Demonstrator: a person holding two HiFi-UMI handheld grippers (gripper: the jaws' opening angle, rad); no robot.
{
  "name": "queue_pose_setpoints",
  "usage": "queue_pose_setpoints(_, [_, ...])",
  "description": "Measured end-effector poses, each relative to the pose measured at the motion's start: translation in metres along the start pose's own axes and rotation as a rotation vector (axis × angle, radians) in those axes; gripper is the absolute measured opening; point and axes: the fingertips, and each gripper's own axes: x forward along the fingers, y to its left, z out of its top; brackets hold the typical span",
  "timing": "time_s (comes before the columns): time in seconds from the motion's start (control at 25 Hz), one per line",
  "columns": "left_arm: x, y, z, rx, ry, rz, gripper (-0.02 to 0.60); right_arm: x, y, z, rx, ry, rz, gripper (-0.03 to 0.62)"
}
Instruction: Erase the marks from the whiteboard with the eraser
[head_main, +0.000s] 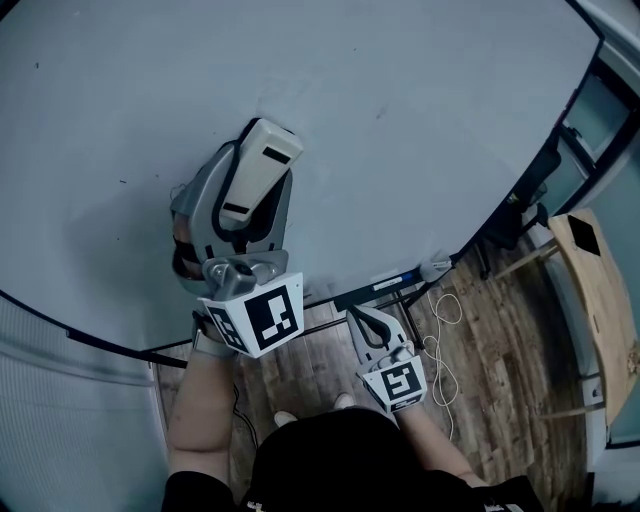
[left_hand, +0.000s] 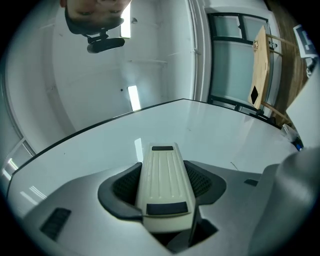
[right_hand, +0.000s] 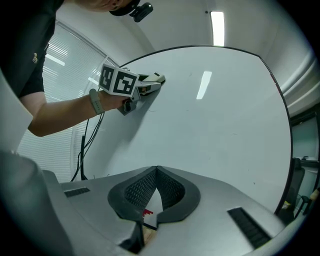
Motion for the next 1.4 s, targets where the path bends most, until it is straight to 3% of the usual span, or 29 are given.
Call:
queue_pose_setpoints(0.8, [-0.083,-0.129,-0.077,0.014,0.049,-0.119,0.265,-0.011,0.018,-0.021,0.014,0.068,-0.003,0.028])
queue_pose_setpoints(1.08, [-0.079,-0.127,-0.072,0.024,0.077,-0.171,0.265,-0.017,0.008,-0.025,0.019,0.070,-0.024,0.028])
queue_pose_setpoints(1.4, [-0.046,-0.131,-0.040,0.063,0.045,-0.252,0.265,-0.022,-0.013,-0.023,0.039,0.044,-0.047,0.028])
